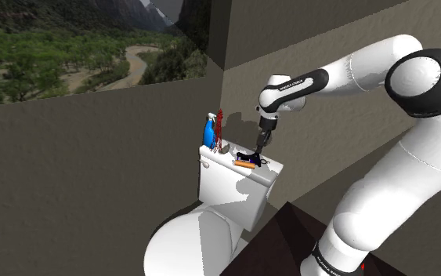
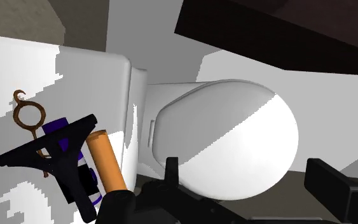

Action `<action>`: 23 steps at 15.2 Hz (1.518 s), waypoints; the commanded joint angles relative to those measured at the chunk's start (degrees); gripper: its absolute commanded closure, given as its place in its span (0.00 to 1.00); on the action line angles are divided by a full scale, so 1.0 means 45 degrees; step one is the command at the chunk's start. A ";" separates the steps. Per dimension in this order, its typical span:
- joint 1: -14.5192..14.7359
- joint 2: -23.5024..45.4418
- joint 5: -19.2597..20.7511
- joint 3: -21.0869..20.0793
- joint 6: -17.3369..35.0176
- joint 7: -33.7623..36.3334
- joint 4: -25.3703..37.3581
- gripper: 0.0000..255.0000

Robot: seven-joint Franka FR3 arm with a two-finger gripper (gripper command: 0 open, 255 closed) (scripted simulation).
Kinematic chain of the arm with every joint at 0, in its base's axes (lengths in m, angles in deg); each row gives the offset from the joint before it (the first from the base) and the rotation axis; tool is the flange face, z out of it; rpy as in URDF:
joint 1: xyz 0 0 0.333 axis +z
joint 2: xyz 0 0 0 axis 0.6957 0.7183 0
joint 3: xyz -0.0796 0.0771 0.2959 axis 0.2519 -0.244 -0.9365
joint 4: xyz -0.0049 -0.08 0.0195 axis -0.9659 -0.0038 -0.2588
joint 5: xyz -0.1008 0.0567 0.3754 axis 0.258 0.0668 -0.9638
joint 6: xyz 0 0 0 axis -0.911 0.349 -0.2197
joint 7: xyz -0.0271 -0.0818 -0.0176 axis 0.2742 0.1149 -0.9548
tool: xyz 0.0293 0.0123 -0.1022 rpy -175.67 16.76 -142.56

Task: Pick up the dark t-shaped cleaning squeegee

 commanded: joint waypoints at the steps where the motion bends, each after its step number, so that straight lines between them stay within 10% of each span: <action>1: 0.0046 0.1058 -0.0360 0.0277 0.0670 -0.0698 0.0400 0.00; 23: -0.2526 1.0703 -0.4614 -0.0356 0.2257 -0.6357 0.8203 0.00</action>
